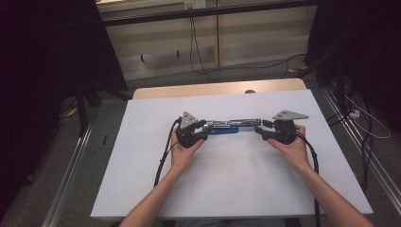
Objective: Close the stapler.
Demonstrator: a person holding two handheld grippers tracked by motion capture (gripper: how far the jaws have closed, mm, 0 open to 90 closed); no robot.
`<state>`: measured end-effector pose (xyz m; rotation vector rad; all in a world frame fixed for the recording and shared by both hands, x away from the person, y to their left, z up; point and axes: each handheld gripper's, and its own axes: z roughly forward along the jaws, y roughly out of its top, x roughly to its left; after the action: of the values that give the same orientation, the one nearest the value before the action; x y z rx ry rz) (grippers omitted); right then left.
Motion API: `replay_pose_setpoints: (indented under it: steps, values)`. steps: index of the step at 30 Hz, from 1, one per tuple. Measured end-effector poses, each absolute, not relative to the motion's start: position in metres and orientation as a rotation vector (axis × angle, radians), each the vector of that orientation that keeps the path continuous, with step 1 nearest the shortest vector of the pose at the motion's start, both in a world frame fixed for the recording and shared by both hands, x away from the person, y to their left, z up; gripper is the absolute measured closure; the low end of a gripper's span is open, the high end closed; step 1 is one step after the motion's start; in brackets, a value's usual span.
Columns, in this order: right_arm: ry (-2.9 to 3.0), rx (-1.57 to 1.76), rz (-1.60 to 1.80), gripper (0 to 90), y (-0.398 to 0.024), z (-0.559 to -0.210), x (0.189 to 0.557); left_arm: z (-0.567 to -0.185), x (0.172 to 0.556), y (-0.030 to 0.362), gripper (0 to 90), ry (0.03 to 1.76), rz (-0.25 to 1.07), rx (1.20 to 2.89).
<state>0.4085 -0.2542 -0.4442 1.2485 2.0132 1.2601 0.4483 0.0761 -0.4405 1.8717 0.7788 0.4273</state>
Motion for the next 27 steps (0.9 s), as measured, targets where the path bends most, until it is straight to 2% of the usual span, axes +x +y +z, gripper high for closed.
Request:
replay_pose_setpoints:
  steps: [10, 15, 27]
  values:
    - [2.053, 1.228, 1.273, 79.7, -0.254, -0.445, 0.408, -0.445, 0.453, 0.08, 83.5, 0.807, 0.398, 1.869]
    - [2.052, 1.22, 1.262, 90.0, -0.256, -0.445, 0.408, -0.447, 0.454, 0.08, 90.0, 0.829, 0.351, 1.881]
    - [2.101, 1.237, 1.223, 90.0, -0.259, -0.448, 0.411, -0.458, 0.46, 0.076, 90.0, 0.853, 0.368, 1.948]
